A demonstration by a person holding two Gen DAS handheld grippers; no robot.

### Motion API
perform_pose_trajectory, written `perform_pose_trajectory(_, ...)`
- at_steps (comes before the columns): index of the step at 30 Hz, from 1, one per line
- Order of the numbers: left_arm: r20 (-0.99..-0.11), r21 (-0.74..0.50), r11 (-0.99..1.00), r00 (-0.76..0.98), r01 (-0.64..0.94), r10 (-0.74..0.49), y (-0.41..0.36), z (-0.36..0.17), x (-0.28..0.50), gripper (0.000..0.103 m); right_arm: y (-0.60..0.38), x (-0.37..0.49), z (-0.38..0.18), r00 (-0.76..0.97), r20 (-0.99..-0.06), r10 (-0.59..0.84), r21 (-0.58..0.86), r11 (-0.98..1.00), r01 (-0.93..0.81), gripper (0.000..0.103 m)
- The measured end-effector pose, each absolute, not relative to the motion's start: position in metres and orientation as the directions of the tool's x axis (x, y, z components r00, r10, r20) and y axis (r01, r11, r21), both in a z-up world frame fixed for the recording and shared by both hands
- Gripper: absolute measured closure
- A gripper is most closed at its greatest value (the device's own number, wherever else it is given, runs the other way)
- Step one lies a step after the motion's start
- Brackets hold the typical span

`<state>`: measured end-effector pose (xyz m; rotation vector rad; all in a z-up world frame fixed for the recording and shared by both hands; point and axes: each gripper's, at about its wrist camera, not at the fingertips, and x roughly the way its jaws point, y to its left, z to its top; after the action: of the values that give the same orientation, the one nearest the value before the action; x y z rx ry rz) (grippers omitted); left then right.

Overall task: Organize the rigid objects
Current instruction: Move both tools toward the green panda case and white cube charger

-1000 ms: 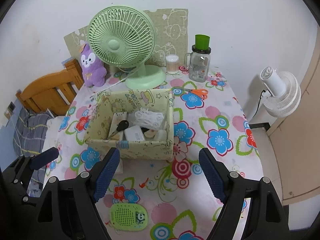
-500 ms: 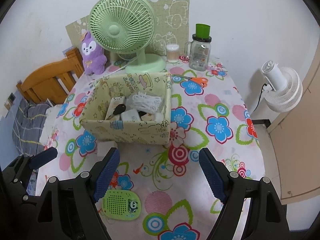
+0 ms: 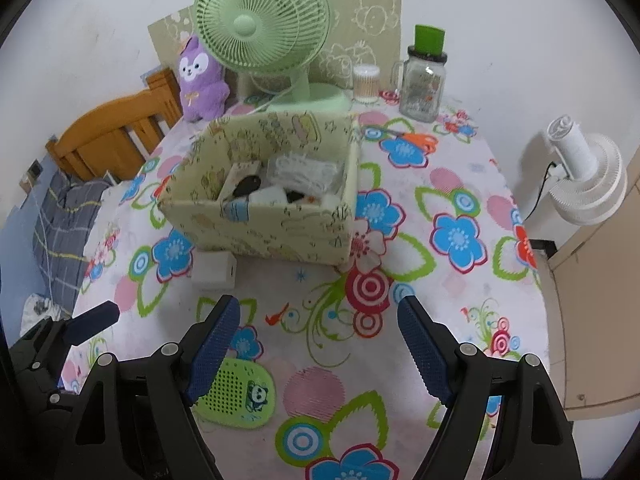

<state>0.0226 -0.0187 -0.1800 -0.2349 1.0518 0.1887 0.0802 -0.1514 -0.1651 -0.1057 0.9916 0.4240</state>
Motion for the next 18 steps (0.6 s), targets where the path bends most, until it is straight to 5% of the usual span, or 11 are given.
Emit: perform_pose_trajectory(18,-0.899,-0.083,0.956,0.435,-0.280,0.049,-0.039,-0.242,0.017,0.002,-0.156,0.080,-0.236,0.385,-0.879,0.282,0.093,0.892,-0.441,0.020)
